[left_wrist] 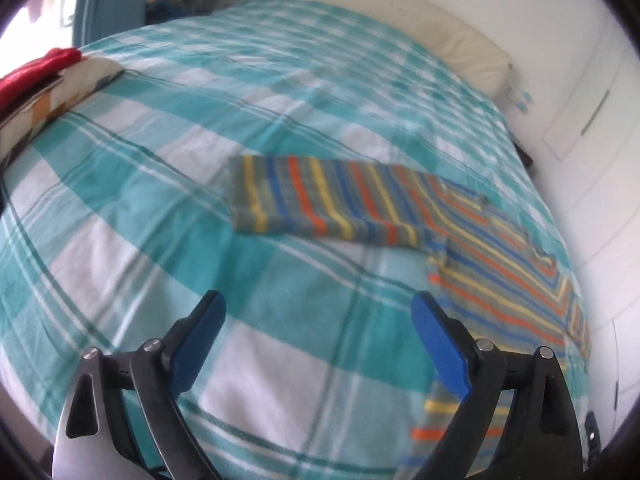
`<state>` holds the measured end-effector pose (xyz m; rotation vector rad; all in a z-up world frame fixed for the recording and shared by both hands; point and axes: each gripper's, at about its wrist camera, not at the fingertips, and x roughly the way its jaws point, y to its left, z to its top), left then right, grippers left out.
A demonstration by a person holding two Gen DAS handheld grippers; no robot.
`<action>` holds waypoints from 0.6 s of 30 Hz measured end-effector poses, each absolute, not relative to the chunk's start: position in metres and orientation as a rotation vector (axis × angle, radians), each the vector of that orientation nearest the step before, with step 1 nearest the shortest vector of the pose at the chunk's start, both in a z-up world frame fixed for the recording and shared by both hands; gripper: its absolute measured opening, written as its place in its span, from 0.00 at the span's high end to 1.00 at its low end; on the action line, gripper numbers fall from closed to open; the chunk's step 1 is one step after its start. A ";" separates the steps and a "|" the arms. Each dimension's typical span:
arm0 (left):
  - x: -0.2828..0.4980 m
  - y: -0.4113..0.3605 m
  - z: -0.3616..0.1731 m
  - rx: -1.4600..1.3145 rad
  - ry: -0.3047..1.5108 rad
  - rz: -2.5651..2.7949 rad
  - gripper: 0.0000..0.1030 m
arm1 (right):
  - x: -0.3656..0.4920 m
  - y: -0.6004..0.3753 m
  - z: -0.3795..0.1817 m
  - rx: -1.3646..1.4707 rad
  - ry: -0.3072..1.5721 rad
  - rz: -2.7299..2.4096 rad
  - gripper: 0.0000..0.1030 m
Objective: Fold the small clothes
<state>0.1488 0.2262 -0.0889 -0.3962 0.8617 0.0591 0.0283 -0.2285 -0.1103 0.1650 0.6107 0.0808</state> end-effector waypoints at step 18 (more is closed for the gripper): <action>0.162 0.185 -0.153 -0.278 0.989 0.068 0.06 | 0.054 -0.228 -0.137 0.122 0.691 0.009 0.27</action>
